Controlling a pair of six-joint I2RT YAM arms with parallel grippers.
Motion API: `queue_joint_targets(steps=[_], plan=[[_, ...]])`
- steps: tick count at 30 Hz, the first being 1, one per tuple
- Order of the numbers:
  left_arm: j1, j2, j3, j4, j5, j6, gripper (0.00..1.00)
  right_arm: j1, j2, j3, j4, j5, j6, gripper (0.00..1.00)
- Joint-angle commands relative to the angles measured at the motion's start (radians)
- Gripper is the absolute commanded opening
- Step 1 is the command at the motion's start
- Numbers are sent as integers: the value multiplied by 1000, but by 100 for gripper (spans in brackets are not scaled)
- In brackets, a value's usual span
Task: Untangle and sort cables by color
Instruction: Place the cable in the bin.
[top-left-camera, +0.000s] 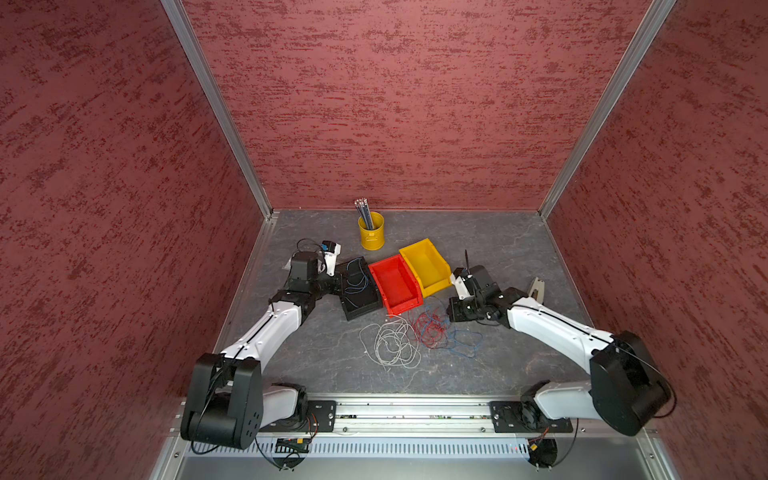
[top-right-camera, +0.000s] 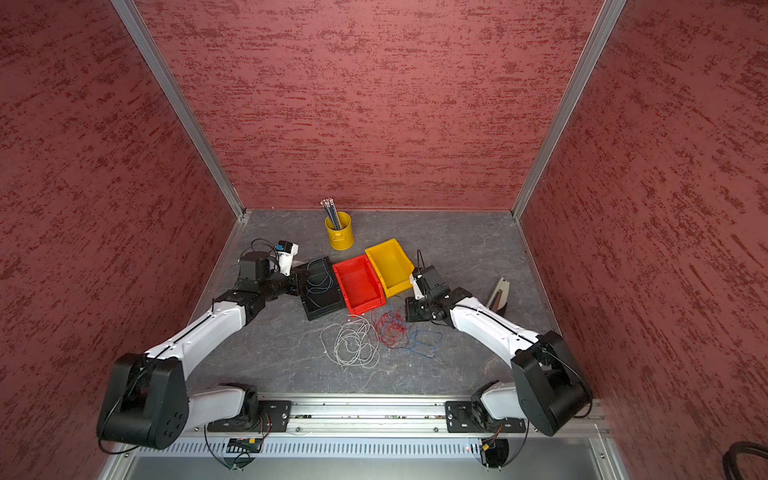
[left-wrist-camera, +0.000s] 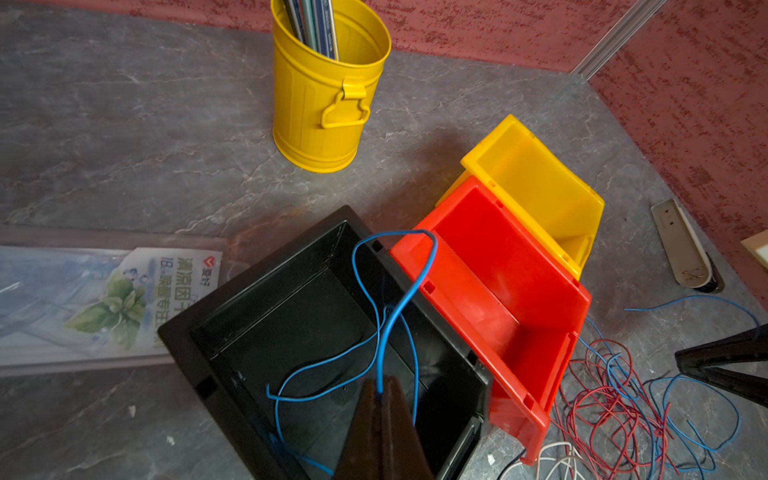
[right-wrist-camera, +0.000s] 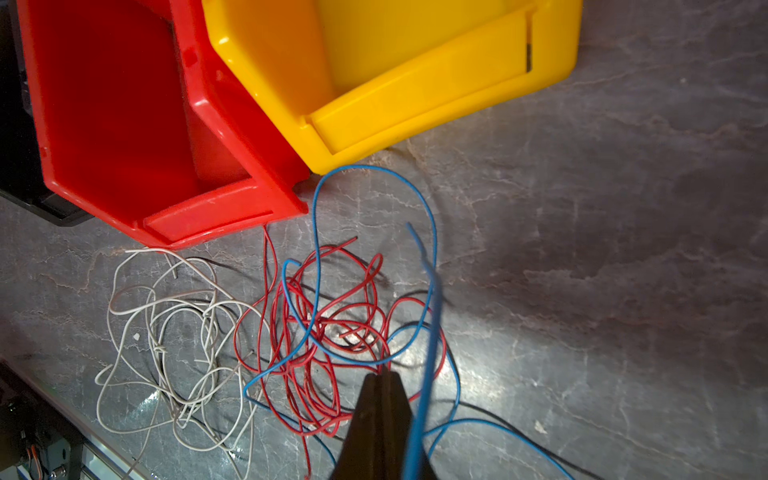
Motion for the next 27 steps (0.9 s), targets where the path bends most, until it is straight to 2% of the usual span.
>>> queue_joint_targets(steps=[1,4,10,14,20,25,27], plan=[[-27,8,6,-84,-44,-7,0,3,9,4,23,-15,11,0],[-50,42,39,-127,-73,-11,0,2,2,0,23,-14,12,0],[-54,93,105,-258,-121,-164,0,3,-23,-4,10,3,2,0],[-56,100,112,-279,-108,-215,0,3,-24,-12,20,2,1,0],[-58,160,154,-297,-60,-220,0,3,-29,-18,20,-3,-2,0],[-64,180,188,-316,-60,-225,10,0,-56,-36,14,9,-4,0],[-67,176,195,-326,-65,-228,17,1,-62,-44,18,12,-5,0]])
